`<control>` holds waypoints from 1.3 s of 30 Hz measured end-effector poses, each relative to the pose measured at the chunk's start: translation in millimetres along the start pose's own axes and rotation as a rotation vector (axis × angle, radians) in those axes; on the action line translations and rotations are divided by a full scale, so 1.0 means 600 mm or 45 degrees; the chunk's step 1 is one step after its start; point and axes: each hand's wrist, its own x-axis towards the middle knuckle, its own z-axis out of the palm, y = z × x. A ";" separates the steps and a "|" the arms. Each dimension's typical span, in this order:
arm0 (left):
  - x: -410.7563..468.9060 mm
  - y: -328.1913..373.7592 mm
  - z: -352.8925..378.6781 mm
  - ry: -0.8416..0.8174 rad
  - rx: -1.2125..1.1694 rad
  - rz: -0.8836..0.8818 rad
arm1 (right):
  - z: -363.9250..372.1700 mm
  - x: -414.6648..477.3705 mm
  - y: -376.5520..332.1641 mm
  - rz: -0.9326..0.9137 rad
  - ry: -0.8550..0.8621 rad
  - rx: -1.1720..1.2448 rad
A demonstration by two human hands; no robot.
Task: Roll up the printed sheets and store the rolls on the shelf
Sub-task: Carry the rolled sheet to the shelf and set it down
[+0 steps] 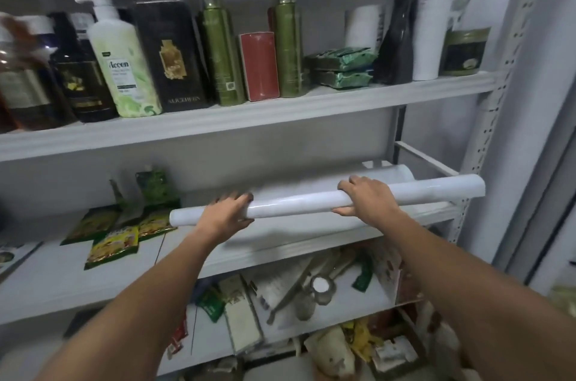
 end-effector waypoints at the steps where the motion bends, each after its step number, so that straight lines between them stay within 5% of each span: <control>1: 0.013 0.014 0.010 -0.003 -0.010 -0.006 | 0.013 0.005 0.019 -0.001 -0.006 -0.001; 21: 0.230 0.050 0.287 -0.198 -0.043 0.006 | 0.313 0.134 0.162 -0.036 -0.314 0.135; 39: 0.313 0.064 0.373 -0.077 -0.149 -0.063 | 0.464 0.232 0.238 -0.160 -0.239 0.256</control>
